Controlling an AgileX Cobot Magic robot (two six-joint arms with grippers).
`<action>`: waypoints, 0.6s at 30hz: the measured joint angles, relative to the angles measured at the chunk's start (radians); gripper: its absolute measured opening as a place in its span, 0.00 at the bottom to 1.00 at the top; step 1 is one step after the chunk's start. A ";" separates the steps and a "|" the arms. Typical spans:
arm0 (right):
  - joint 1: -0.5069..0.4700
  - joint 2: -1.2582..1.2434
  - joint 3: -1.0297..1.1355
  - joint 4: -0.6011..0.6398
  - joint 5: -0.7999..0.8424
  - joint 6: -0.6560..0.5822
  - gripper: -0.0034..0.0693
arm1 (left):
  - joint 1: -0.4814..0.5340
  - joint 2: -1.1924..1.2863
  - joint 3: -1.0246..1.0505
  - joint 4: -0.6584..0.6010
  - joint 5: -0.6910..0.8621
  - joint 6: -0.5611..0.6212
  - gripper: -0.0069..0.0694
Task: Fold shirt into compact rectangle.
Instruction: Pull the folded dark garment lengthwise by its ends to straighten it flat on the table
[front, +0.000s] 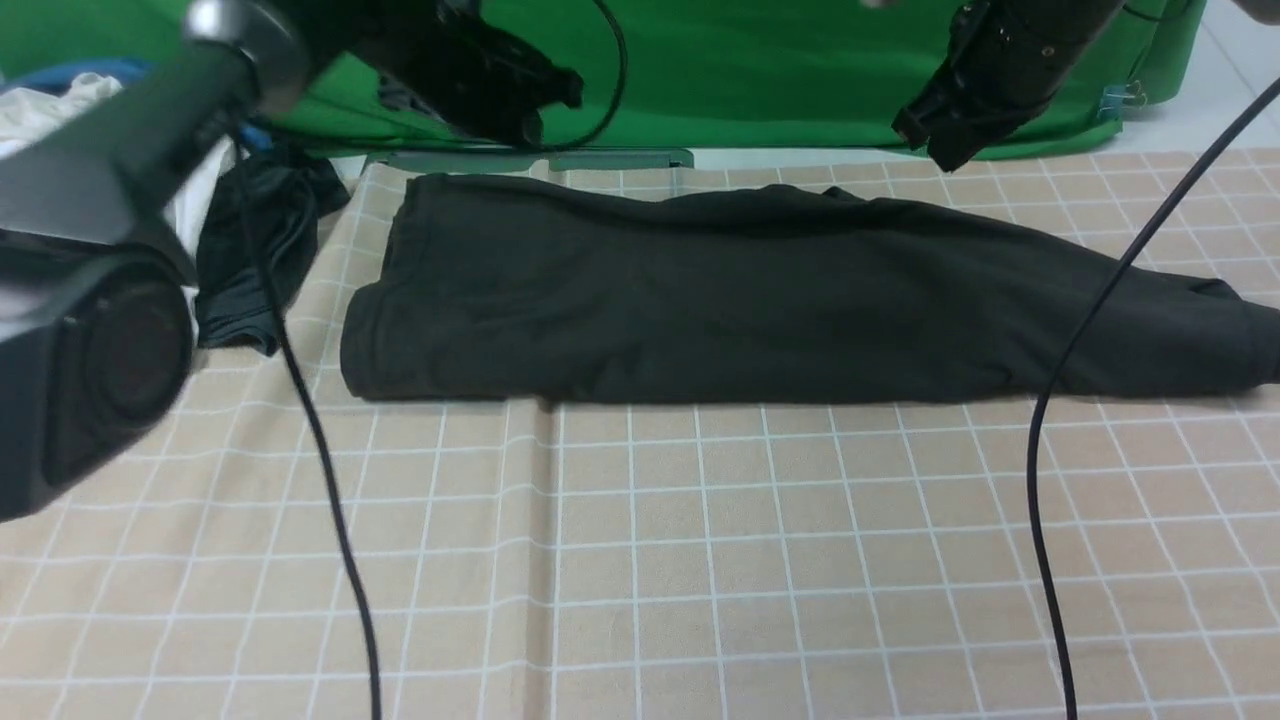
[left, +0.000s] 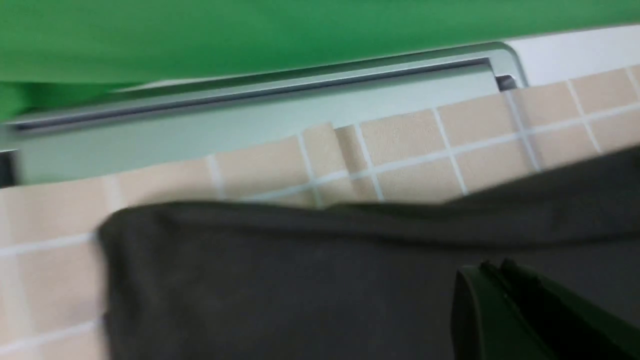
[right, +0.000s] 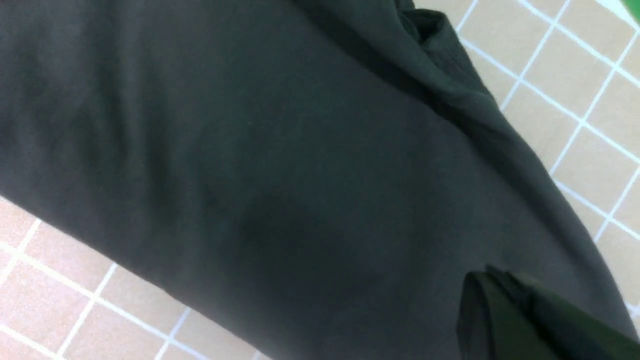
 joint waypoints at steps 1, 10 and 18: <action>0.000 -0.001 0.000 0.000 0.000 0.001 0.10 | 0.002 -0.004 0.000 0.000 0.000 0.002 0.12; -0.005 0.066 0.000 0.016 -0.059 0.006 0.10 | 0.005 -0.076 0.120 0.000 0.248 0.050 0.12; -0.005 0.229 0.000 0.019 -0.252 0.017 0.10 | 0.002 -0.072 0.351 -0.001 0.210 0.053 0.12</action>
